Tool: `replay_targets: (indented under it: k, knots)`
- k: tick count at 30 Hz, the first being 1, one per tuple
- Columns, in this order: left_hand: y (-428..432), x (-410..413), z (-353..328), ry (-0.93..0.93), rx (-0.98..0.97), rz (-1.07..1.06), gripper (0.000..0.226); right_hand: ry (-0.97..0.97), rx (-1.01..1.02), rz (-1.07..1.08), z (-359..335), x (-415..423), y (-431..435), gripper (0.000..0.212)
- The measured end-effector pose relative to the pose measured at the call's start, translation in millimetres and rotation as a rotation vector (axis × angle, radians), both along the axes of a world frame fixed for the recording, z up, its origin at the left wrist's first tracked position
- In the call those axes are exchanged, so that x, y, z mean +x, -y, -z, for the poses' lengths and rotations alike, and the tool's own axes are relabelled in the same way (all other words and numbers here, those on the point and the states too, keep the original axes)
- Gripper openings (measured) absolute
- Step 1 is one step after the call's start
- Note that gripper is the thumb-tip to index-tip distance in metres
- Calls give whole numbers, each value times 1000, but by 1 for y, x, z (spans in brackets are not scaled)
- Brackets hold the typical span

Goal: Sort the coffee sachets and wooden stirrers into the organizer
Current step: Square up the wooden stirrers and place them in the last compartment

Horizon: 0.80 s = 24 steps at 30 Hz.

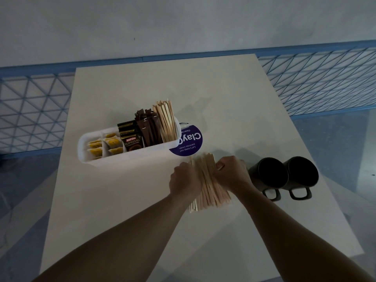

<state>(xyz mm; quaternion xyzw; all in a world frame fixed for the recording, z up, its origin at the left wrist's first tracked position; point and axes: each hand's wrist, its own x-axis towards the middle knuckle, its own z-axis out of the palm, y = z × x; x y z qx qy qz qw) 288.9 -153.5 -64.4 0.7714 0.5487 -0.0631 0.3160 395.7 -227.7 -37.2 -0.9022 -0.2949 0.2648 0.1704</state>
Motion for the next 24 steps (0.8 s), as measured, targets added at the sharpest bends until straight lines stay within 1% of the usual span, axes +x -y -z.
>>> replay_targets:
  k: [3,6,11,16,20,24]
  knots:
    - [-1,-2,-4,9,-15,20,20,-5,-6,11,0,2,0,17]
    - [-1,-4,-7,31,-25,23,19,-53,-21,19,0,3,-2,16]
    - [-4,-8,-12,58,-71,56,10,-55,-52,36,-3,3,-4,28]
    - [-9,-9,-19,41,-87,79,13,-117,-22,60,-4,2,-8,20]
    - [-17,-11,-22,53,-126,56,18,-67,15,65,-5,2,-10,11]
    - [-26,-13,-30,94,-160,27,16,-95,56,47,-10,2,-15,12]
